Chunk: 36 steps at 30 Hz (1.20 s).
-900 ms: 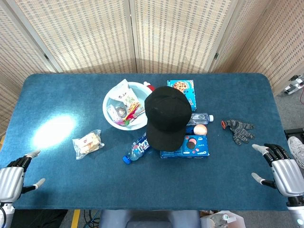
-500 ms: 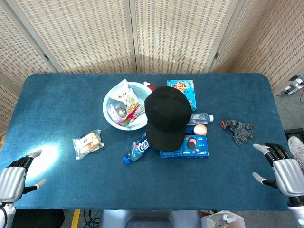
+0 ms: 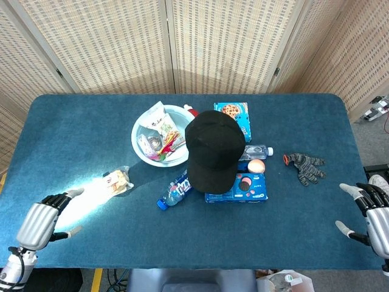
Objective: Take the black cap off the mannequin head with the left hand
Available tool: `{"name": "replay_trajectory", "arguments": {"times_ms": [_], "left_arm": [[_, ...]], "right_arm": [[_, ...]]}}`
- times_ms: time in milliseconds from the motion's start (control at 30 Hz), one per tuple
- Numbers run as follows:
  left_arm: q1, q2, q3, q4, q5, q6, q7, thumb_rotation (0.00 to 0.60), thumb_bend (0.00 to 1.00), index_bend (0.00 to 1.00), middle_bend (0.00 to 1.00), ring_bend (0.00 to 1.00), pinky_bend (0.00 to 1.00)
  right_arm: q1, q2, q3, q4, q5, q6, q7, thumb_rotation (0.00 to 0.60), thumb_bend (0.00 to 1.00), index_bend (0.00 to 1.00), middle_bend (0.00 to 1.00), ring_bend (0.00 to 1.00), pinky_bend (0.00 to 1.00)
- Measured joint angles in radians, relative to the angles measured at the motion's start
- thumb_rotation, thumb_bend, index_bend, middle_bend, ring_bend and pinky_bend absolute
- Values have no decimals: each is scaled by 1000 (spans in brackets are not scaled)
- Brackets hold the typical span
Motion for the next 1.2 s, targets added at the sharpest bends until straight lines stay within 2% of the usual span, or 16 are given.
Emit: {"name": "replay_trajectory", "arguments": {"times_ms": [67, 167, 300, 400, 633, 933, 1200], "left_arm": [[-37, 0, -1, 0, 29, -25, -25, 600, 0, 244, 368, 448, 528], [-92, -11, -6, 7, 74, -53, -57, 600, 0, 276, 460, 537, 664], [-165, -57, -18, 35, 127, -77, -109, 600, 0, 339, 646, 701, 879], [-218, -109, -30, 75, 166, -84, -144, 600, 0, 374, 766, 808, 991], [-336, -236, -49, 185, 226, -114, -171, 600, 0, 411, 897, 917, 1000], [-455, -410, -82, 342, 239, -124, -160, 600, 0, 424, 945, 954, 1000], [-533, -515, -124, 432, 182, -132, -134, 600, 7, 430, 966, 973, 1000]], "right_arm": [[-4, 1, -2, -1, -2, 5, 1, 600, 134, 229, 292, 171, 186], [-7, 1, -5, -3, -8, 8, -1, 600, 134, 229, 292, 171, 186], [-10, 1, -8, -6, -16, 9, -5, 600, 133, 229, 292, 171, 186], [-11, 0, -10, -7, -19, 8, -6, 600, 134, 229, 292, 171, 186], [-11, -3, -11, -4, -21, 5, -7, 600, 134, 229, 292, 171, 186], [-10, -6, -13, 3, -18, -7, -2, 600, 134, 229, 292, 171, 186], [-10, -7, -12, 8, -13, -9, 4, 600, 134, 229, 292, 171, 186]]}}
